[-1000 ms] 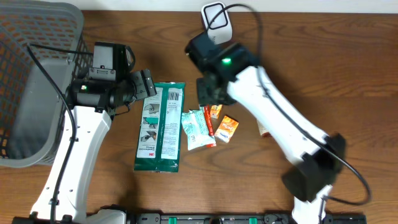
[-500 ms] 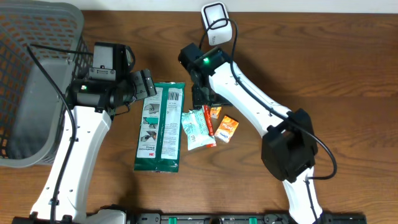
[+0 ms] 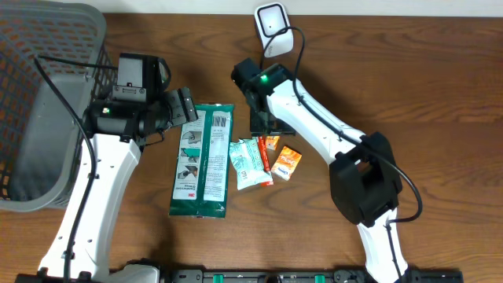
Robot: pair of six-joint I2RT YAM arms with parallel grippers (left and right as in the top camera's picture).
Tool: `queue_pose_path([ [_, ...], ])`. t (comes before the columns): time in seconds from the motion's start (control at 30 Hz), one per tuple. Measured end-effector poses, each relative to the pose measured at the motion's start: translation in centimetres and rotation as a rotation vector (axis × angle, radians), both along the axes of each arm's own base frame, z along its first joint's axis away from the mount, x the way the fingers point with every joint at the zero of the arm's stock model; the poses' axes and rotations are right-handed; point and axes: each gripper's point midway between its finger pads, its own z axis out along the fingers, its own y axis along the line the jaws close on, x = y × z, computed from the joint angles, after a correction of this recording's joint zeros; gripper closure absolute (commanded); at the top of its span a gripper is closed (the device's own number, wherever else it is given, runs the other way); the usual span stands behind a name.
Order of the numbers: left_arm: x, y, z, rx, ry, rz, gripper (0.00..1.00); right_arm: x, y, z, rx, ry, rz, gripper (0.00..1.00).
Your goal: Scan the item barcode
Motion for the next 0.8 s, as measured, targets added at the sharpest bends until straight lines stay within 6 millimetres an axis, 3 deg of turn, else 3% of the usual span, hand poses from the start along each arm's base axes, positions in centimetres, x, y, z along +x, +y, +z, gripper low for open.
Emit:
queue_pose_path([
  [0.43, 0.0, 0.01, 0.0, 0.0, 0.0, 0.0, 0.12, 0.34, -0.5, -0.9, 0.006, -0.006, -0.04, 0.7],
  [0.6, 0.0, 0.01, 0.0, 0.0, 0.0, 0.0, 0.12, 0.56, -0.49, -0.9, 0.011, -0.012, -0.047, 0.62],
  [0.8, 0.0, 0.0, 0.0, 0.0, 0.0, 0.0, 0.12, 0.71, -0.79, -0.95, 0.009, -0.011, -0.045, 0.66],
])
